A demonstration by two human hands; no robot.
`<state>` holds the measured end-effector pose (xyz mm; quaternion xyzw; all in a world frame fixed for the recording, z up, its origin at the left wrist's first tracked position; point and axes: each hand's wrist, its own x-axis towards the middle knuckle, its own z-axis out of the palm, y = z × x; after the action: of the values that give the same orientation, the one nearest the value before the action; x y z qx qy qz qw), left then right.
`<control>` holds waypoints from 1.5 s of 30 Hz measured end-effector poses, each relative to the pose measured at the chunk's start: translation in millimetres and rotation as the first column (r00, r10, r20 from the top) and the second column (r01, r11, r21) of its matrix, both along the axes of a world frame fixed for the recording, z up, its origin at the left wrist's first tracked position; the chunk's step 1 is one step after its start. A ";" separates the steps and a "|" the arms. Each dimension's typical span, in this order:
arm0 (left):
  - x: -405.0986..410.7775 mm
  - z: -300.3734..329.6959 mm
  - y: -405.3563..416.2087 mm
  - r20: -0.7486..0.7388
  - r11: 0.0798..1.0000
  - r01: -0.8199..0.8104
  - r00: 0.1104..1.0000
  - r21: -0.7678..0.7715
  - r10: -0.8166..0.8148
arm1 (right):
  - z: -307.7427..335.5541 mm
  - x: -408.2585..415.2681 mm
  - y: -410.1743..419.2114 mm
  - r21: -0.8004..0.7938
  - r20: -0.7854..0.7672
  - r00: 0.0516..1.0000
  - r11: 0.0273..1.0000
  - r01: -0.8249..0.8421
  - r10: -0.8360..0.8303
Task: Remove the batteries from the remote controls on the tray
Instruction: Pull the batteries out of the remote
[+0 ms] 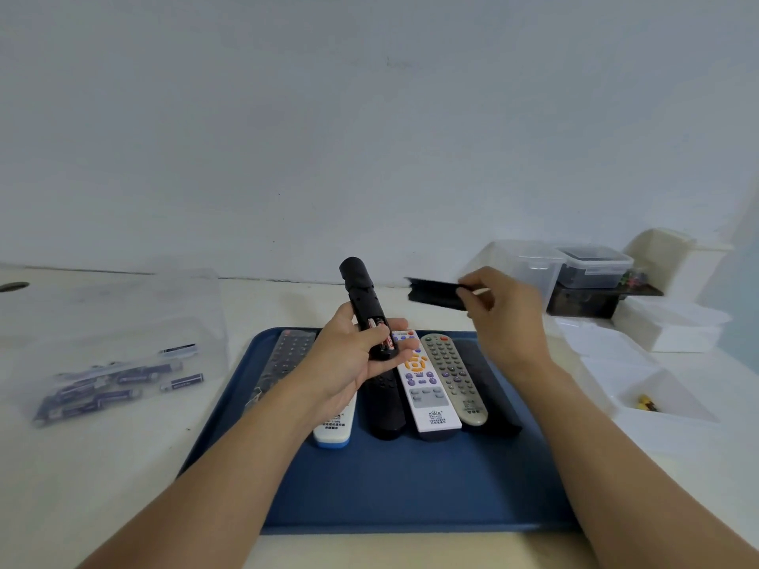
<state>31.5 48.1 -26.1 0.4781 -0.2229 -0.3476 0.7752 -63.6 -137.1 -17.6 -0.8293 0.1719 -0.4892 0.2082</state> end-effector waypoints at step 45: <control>-2.5 -0.3 4.5 0.222 0.999 -0.037 0.974 -0.011 0.038 | 3.6 0.5 73.0 0.023 -0.224 0.872 0.897 -0.442 0.436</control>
<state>29.0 52.6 -26.5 0.5154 -0.3004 -0.2764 0.7535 -63.2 -64.1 -14.0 -0.8992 -0.0056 -0.3354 0.2810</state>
